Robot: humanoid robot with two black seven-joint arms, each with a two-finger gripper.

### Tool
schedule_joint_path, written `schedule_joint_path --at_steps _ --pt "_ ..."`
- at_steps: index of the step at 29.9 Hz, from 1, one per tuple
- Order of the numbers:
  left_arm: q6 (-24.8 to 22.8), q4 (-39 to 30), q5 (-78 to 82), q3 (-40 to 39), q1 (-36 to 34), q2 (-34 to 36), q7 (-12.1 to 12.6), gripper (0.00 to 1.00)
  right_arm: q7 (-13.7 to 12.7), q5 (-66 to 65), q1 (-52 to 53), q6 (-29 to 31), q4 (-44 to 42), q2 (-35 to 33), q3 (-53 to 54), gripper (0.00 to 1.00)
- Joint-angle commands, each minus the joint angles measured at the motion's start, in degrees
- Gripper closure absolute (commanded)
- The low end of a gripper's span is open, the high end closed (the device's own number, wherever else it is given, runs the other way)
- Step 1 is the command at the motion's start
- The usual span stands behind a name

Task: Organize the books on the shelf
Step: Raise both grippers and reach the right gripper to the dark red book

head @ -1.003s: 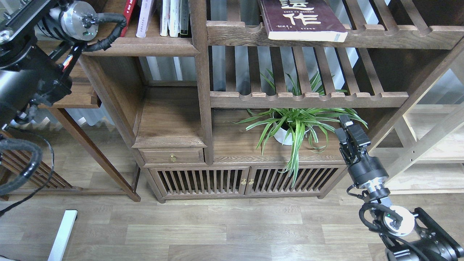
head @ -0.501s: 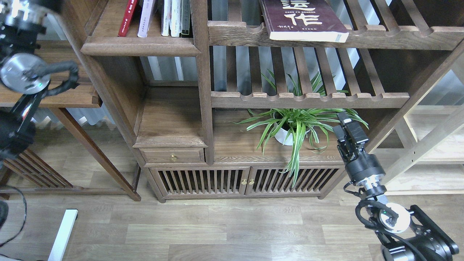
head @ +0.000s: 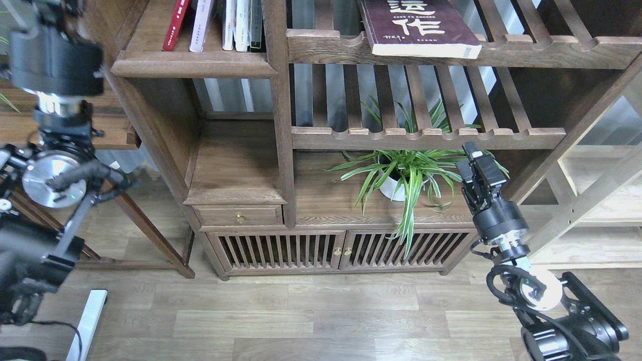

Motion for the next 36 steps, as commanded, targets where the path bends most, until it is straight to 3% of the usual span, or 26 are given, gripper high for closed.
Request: schedule_joint_path --at_steps 1,5,10,13,17,22,30,36 --pt "-0.18 -0.03 -0.16 -0.02 1.84 -2.49 1.8 0.5 0.09 0.09 0.25 0.0 3.03 0.08 0.1 0.27" --pt "-0.18 -0.55 -0.07 0.77 4.73 -6.01 3.2 0.46 0.09 0.17 0.34 0.0 6.98 0.61 1.15 0.26" --pt "-0.18 -3.01 -0.07 3.75 9.74 -6.19 10.75 0.29 0.09 0.26 0.34 0.0 9.36 0.7 1.24 0.26" --pt "-0.18 -3.37 0.01 6.74 11.07 -6.28 12.79 0.15 0.09 0.26 0.34 0.0 10.68 1.05 1.33 0.26" --pt "-0.18 -3.37 0.37 10.87 11.24 -6.28 12.88 0.02 0.09 0.26 1.57 0.0 11.12 2.8 1.24 0.26" --pt "-0.18 -2.58 0.54 14.57 11.33 -5.49 12.96 0.01 0.09 0.35 3.59 -0.21 11.21 6.4 1.24 0.26" --pt "-0.18 -0.12 2.47 18.79 11.07 0.66 12.97 0.01 0.09 0.35 11.15 -10.41 11.21 12.91 0.45 0.26" --pt "-0.18 0.68 2.56 18.79 10.98 2.6 13.05 0.01 0.09 0.35 13.97 -16.22 11.21 13.79 0.36 0.26"
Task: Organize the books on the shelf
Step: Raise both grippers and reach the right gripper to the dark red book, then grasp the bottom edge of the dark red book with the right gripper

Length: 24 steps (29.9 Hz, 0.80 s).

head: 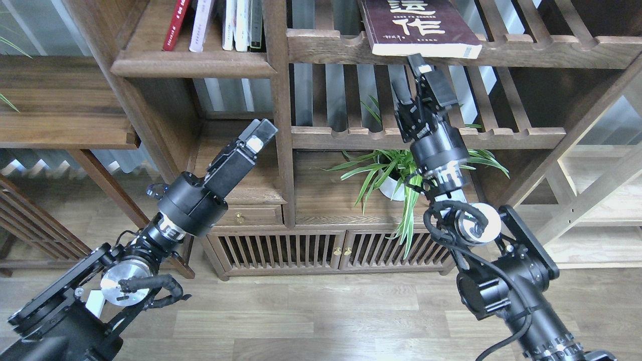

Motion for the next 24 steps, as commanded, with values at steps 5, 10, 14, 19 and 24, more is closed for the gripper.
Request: schedule_joint_path --at_steps 5,10,14,19,24 --pt "0.0 1.44 0.11 0.09 -0.08 1.5 0.15 0.01 0.0 -0.01 1.75 -3.81 -0.02 0.29 -0.02 0.26" --pt "0.0 5.74 0.2 -0.17 0.1 1.59 4.18 0.01 0.08 -0.1 3.24 -5.13 -0.28 0.2 0.15 0.26" --pt "0.0 6.45 0.2 -0.87 0.1 1.76 5.95 0.01 0.08 -0.1 4.82 -6.18 -0.28 -0.06 0.68 0.26" --pt "0.0 6.54 0.11 -0.96 0.19 1.24 5.51 0.01 0.08 -0.1 5.09 -7.77 -0.37 -0.23 1.47 0.27" --pt "0.0 6.54 -0.24 -0.96 0.19 1.06 5.16 0.01 0.08 -0.1 5.26 -9.52 -0.46 -0.59 2.43 0.27"
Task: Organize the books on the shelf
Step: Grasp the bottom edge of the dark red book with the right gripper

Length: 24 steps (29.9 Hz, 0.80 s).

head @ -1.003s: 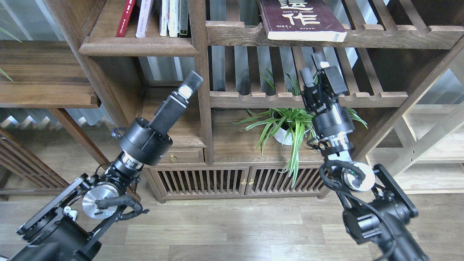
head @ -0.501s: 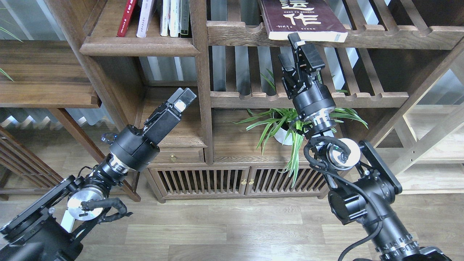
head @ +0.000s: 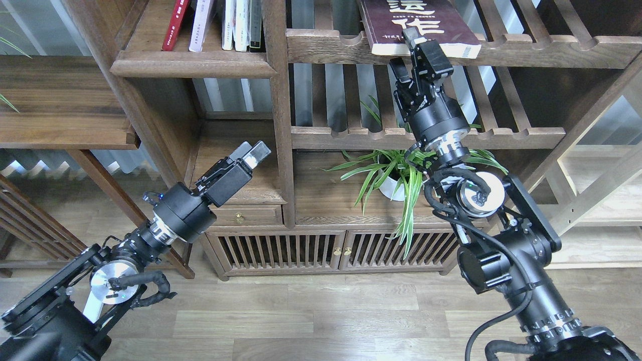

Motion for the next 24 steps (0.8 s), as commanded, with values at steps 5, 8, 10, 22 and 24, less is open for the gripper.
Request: schedule_joint_path --at_steps 5,8,10,22,24 --pt "0.0 -0.17 -0.31 -0.01 -0.26 -0.3 -0.18 0.01 0.0 -0.06 0.93 -2.12 -0.02 -0.25 1.47 0.3" --pt "0.0 -0.43 -0.39 -0.1 -0.44 -0.92 -0.18 0.01 0.0 0.03 1.72 -2.39 -0.1 -0.25 1.91 0.31" --pt "0.0 -0.52 -0.31 -0.1 -0.44 -1.45 0.0 0.01 0.0 -0.06 1.81 -2.48 -0.1 -0.25 1.91 0.32" --pt "0.0 -0.87 -0.39 -0.19 -0.52 -1.62 0.35 0.01 0.0 -0.15 3.21 -5.64 -0.45 -0.86 2.0 0.38" --pt "0.0 -0.87 -0.39 -0.19 -0.52 -1.62 0.35 0.01 0.0 -0.15 3.66 -6.25 -0.98 -0.86 1.91 0.38"
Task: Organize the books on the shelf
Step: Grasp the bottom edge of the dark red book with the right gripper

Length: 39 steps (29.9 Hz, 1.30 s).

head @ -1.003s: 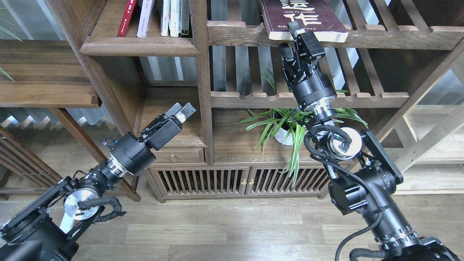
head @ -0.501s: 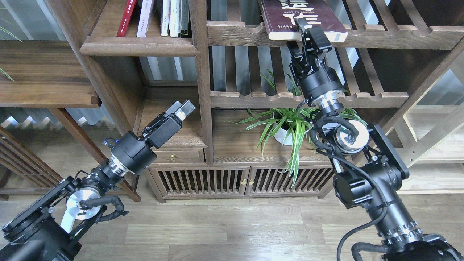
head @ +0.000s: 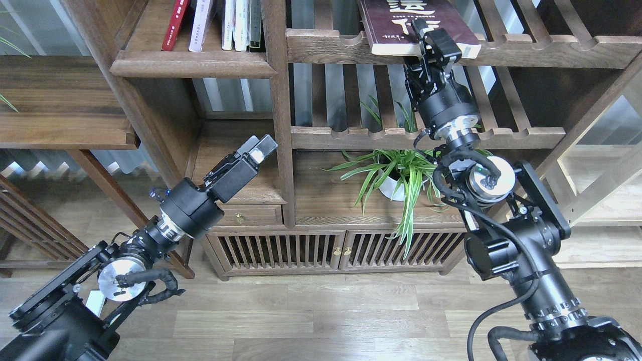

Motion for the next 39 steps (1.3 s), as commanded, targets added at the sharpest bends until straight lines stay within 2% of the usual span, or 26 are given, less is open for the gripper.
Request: schedule_joint_path --at_steps 1,5,9,13,20,24,27,33,39 --pt "0.0 -0.03 0.0 0.0 -0.01 0.0 -0.06 0.01 0.0 -0.05 0.91 -1.28 -0.74 -0.01 -0.09 0.38" --pt "0.0 0.06 0.0 -0.17 -0.1 0.0 -0.06 0.01 0.0 -0.05 1.61 -2.17 -1.0 0.07 -0.09 0.39" --pt "0.0 0.06 0.0 -0.18 -0.01 0.0 -0.14 0.01 0.09 0.03 1.61 -1.64 -1.18 0.16 0.17 0.57" --pt "0.0 0.06 0.0 -0.44 -0.01 0.09 -0.14 0.01 0.18 0.03 1.96 -1.55 -3.28 0.51 1.14 0.59" --pt "0.0 0.06 0.0 -0.97 -0.01 0.09 0.12 0.01 0.96 0.03 2.05 -1.29 -4.34 0.51 1.58 0.74" --pt "0.0 0.06 0.09 -0.97 0.08 0.09 0.12 0.01 1.76 0.12 1.88 1.34 -4.87 1.22 3.07 0.93" --pt "0.0 0.06 0.0 -1.05 0.17 0.09 -0.06 0.01 1.76 0.12 1.96 4.15 -5.92 1.39 3.08 0.95" --pt "0.0 0.5 -0.09 -1.14 0.25 0.0 -0.49 0.01 2.9 0.47 1.44 6.18 -5.66 1.39 4.04 0.95" --pt "0.0 0.93 -0.18 -2.72 0.34 -0.09 -0.67 0.01 2.9 0.83 -0.76 14.7 -3.91 1.22 4.04 0.97"
